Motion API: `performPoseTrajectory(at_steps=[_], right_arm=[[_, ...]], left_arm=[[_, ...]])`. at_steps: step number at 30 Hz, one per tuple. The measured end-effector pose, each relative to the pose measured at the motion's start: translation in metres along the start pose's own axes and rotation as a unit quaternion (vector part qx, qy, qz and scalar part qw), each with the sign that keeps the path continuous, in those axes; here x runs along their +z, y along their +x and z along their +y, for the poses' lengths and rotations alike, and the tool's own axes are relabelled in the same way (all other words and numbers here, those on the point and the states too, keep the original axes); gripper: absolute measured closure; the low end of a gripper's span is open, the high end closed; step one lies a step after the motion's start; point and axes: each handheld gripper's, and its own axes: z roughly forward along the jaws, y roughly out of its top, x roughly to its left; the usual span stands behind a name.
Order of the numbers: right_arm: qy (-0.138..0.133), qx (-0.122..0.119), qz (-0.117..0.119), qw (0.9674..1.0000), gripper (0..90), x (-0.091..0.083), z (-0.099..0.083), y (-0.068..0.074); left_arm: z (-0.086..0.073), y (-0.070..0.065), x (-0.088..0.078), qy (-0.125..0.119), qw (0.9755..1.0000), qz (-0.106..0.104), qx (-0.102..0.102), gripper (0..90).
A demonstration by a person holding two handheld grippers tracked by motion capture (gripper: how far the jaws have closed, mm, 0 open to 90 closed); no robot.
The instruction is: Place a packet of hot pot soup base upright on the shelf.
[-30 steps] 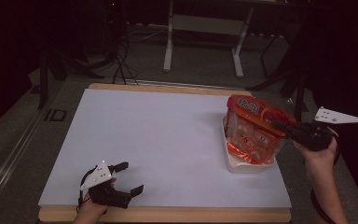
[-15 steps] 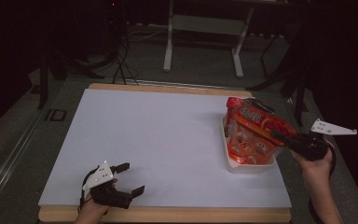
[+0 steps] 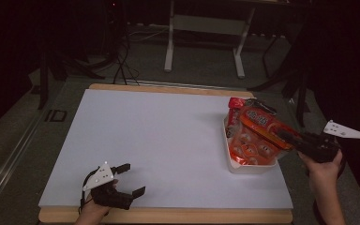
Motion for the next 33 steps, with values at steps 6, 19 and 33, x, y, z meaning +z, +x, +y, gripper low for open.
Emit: performPoseTrajectory(at_steps=[6,19,33], right_arm=[[-0.015,-0.030,-0.006,0.9994,66.9,-0.003,0.025,0.017],[-0.052,-0.052,0.042,0.9964,38.3,0.012,0.047,0.062],[-0.002,-0.044,0.084,0.9955,13.6,0.063,0.016,0.092]], left_arm=[[0.000,-0.001,0.000,0.001,1.0000,0.000,0.001,1.6],[0.000,-0.003,0.003,0.006,0.9999,-0.002,0.015,1.6],[0.000,-0.004,0.001,-0.002,0.9999,-0.004,0.013,1.6]])
